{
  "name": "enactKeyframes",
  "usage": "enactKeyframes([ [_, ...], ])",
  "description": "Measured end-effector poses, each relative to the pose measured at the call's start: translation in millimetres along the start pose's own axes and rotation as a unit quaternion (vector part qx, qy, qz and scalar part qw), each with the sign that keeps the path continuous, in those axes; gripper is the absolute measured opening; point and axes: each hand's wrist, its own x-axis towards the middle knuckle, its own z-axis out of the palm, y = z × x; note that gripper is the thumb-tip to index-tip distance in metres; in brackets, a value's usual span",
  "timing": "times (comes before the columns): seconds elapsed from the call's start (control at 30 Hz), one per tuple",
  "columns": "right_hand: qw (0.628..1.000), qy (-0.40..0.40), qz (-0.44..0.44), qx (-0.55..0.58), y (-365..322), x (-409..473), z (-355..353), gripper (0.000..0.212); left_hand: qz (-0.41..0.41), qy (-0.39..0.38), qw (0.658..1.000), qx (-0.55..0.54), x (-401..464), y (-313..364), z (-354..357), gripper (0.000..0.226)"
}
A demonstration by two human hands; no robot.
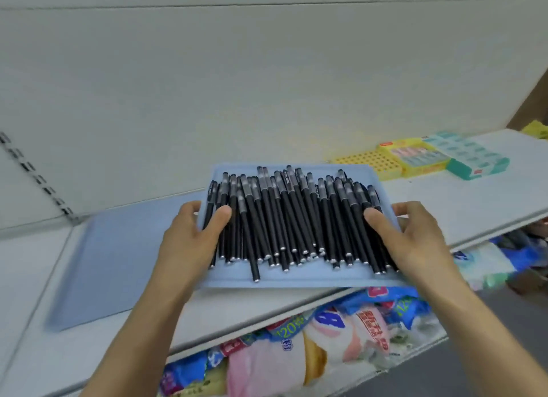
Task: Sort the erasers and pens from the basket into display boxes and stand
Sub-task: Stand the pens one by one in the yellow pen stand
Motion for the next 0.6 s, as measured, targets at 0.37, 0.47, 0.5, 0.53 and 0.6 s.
enactKeyframes([
  [0.37, 0.967, -0.221, -0.120, -0.050, -58, 30, 96, 0.037, -0.077, 0.196, 0.970, 0.122, -3, -39, -82, 0.030],
  [0.47, 0.951, -0.255, -0.152, -0.082, -68, 26, 116, 0.037, -0.093, 0.192, 0.963, 0.163, 0, -54, -101, 0.027],
  [0.5, 0.946, -0.265, -0.160, -0.095, -69, 25, 123, 0.039, -0.095, 0.190, 0.960, 0.180, 2, -58, -106, 0.027],
  [0.53, 0.941, -0.273, -0.165, -0.108, -70, 22, 129, 0.041, -0.098, 0.187, 0.958, 0.193, 4, -63, -110, 0.028],
  [0.6, 0.931, -0.289, -0.172, -0.140, -71, 19, 140, 0.043, -0.099, 0.182, 0.955, 0.213, 8, -72, -116, 0.038],
])
